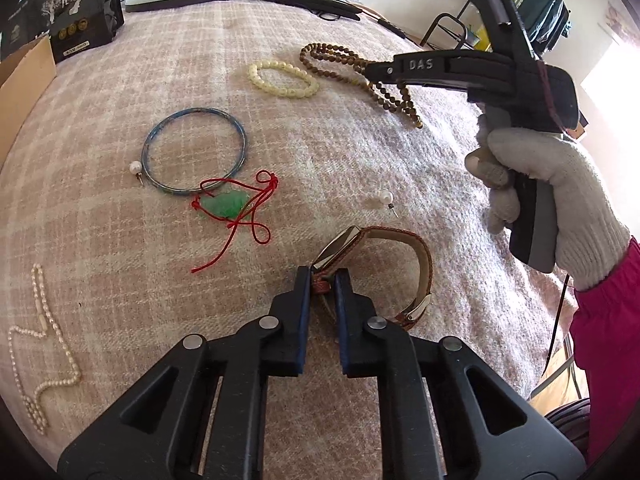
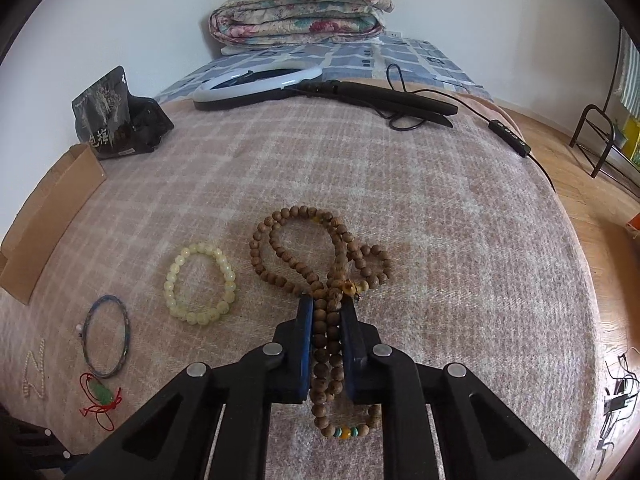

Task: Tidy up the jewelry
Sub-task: 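Lift the watch and bead necklace and carry both over the cardboard box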

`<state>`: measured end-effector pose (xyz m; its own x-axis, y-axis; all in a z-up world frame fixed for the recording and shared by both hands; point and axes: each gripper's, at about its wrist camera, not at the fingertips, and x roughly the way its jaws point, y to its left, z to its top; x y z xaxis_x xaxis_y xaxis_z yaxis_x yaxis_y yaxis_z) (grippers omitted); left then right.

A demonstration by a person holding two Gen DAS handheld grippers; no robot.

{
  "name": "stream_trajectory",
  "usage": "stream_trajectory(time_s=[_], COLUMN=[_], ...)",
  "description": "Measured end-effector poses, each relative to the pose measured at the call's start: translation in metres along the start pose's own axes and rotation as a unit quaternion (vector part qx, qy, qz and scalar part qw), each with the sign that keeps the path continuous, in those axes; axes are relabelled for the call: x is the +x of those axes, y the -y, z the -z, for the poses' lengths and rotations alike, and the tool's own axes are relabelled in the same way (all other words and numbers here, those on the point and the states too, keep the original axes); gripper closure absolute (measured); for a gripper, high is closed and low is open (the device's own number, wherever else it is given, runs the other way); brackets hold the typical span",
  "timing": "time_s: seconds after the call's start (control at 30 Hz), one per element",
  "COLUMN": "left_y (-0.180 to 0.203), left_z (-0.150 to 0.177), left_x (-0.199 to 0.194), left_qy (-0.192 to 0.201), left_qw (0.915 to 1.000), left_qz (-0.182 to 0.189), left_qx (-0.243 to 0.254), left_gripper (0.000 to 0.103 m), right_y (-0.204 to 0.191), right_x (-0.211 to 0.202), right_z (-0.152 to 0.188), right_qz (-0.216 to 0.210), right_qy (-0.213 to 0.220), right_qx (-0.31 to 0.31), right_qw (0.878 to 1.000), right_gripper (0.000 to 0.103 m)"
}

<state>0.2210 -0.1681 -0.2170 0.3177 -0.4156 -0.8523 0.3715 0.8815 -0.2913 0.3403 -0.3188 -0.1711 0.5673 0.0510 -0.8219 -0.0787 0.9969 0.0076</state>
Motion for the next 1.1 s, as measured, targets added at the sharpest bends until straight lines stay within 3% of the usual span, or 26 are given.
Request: stream_trajectory(time_s=[0.6, 0.93, 1.1], left_y=[0.004, -0.019, -0.041], left_z=[0.002, -0.005, -0.016], left_x=[-0.045, -0.092, -0.127], left_qy=[0.048, 0.078, 0.107], left_qw=[0.9987, 0.9969, 0.9938], left_qz=[-0.005, -0.008, -0.029], left_qx=[0.014, -0.003, -0.011], left_gripper=[0.093, 0.093, 0.093], right_y=[0.006, -0.026, -0.044], right_x=[-0.081, -0.142, -0.174], right_z=[-0.023, -0.05, -0.063], right_qz=[-0.011, -0.011, -0.01], right_qy=[0.08, 0.125, 0.15], right_qx=[0.039, 0.019, 0.007], right_qw=[0.996, 0.992, 0.989], right_gripper=[0.093, 0.093, 0.093])
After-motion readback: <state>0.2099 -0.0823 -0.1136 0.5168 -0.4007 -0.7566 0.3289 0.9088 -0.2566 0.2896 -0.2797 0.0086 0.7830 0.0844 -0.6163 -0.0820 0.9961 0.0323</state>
